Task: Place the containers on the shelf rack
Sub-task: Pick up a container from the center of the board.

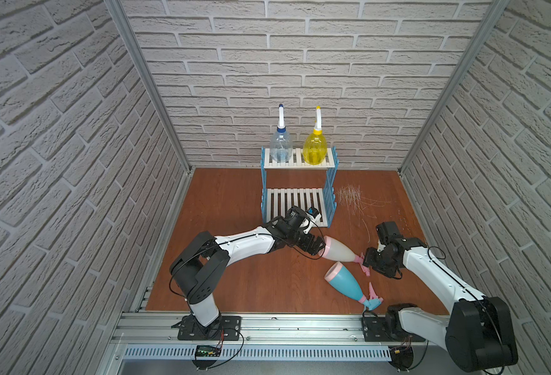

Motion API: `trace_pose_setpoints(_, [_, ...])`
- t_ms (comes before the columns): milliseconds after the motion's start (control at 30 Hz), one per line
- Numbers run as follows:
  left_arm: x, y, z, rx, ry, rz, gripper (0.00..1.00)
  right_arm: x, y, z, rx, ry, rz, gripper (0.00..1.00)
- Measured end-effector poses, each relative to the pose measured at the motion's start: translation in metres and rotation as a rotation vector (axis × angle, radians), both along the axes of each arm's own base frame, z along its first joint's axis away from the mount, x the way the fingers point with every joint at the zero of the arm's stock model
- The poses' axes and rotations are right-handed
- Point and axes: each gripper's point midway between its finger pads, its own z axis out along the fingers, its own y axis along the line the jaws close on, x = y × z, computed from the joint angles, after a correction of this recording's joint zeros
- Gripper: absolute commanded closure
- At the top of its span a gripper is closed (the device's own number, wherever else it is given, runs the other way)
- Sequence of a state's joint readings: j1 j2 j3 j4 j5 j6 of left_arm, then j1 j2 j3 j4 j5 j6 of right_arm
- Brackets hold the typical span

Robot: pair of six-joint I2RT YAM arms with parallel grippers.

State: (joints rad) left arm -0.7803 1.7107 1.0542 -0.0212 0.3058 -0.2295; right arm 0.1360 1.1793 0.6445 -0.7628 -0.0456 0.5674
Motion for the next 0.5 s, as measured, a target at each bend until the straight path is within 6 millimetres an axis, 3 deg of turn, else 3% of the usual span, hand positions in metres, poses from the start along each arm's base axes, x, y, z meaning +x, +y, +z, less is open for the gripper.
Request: trace_pose_setpoints(500, [-0.004, -0.005, -0.001, -0.021, 0.039, -0.015, 0.03, 0.014, 0.012, -0.025, 0.024, 0.023, 0.093, 0.49])
